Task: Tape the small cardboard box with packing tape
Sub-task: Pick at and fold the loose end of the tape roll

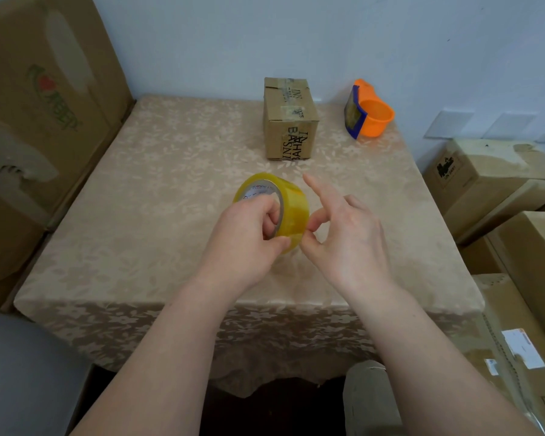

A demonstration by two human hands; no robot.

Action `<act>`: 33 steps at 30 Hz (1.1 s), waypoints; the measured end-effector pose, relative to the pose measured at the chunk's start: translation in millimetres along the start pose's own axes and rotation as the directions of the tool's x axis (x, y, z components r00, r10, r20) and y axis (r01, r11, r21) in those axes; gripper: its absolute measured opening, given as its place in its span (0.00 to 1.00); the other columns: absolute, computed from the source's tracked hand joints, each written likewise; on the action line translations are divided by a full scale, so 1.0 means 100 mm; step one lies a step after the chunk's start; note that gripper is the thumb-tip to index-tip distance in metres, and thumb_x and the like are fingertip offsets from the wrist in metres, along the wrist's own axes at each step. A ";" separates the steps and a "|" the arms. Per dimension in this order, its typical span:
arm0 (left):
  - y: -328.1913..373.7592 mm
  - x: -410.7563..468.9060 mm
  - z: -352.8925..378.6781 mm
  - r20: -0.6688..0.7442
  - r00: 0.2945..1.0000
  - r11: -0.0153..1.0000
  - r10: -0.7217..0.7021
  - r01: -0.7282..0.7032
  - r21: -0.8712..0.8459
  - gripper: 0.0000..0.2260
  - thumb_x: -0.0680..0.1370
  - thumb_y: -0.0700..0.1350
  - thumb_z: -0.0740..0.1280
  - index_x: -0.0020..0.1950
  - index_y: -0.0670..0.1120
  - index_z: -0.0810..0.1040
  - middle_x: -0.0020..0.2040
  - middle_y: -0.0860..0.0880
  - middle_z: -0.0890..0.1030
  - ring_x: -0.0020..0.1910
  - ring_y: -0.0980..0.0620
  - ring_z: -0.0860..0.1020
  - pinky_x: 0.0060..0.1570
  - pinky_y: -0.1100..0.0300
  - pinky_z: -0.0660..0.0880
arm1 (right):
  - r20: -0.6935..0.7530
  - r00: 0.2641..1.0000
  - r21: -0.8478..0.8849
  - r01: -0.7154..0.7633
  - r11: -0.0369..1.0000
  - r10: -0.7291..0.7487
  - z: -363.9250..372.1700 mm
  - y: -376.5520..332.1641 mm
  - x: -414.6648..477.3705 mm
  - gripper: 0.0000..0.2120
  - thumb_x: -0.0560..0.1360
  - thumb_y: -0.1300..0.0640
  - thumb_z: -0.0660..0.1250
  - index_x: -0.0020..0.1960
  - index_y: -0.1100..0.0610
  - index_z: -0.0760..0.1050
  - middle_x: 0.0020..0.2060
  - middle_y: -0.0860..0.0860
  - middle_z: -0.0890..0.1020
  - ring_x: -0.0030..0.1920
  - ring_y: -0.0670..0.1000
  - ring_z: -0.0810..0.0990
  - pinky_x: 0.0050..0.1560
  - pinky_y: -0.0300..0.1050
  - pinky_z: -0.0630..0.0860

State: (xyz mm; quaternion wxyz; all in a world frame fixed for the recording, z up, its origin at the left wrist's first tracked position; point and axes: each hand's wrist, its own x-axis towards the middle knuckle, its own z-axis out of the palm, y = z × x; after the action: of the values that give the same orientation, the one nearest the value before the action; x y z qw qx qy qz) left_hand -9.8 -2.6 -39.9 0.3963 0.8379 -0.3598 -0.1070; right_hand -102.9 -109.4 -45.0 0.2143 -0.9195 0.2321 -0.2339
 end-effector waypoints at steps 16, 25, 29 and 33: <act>0.00 0.01 0.01 -0.084 0.995 0.997 -0.055 0.050 -0.063 0.09 0.67 0.40 0.74 0.37 0.44 0.73 0.29 0.52 0.73 0.29 0.53 0.70 0.35 0.55 0.72 | -0.059 0.993 0.169 -0.086 0.982 0.098 0.06 0.02 0.02 0.25 0.65 0.62 0.70 0.59 0.46 0.72 0.35 0.45 0.79 0.45 0.48 0.77 0.47 0.49 0.76; -0.02 0.03 0.02 -0.115 0.989 0.984 -0.097 0.078 -0.160 0.09 0.67 0.40 0.75 0.38 0.43 0.75 0.30 0.51 0.74 0.30 0.53 0.71 0.36 0.54 0.73 | -0.170 0.985 0.069 -0.019 0.997 0.031 0.08 0.00 -0.01 0.25 0.69 0.59 0.71 0.64 0.47 0.73 0.46 0.43 0.85 0.52 0.48 0.78 0.45 0.41 0.70; -0.04 0.04 0.04 -0.113 0.988 0.980 -0.106 0.085 -0.178 0.09 0.67 0.40 0.75 0.38 0.43 0.75 0.30 0.51 0.74 0.29 0.53 0.71 0.34 0.55 0.72 | -0.179 0.984 0.048 -0.014 0.999 0.022 0.08 0.01 -0.01 0.23 0.69 0.59 0.71 0.62 0.46 0.74 0.41 0.43 0.85 0.49 0.47 0.79 0.44 0.40 0.71; -0.04 0.03 0.05 -0.093 0.982 0.944 -0.163 0.128 -0.306 0.10 0.66 0.41 0.75 0.38 0.43 0.74 0.31 0.51 0.73 0.30 0.53 0.71 0.34 0.57 0.70 | -0.143 0.971 0.303 -0.144 0.942 0.194 0.10 -0.02 0.00 0.18 0.69 0.56 0.71 0.58 0.49 0.77 0.39 0.44 0.84 0.44 0.45 0.81 0.47 0.43 0.78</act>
State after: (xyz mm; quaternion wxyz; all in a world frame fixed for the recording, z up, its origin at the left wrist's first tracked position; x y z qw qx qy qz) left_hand -7.6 -6.1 -45.5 0.5295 0.7975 -0.2529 -0.1399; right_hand -96.8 -105.2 -51.9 0.3457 -0.8311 0.2910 -0.3241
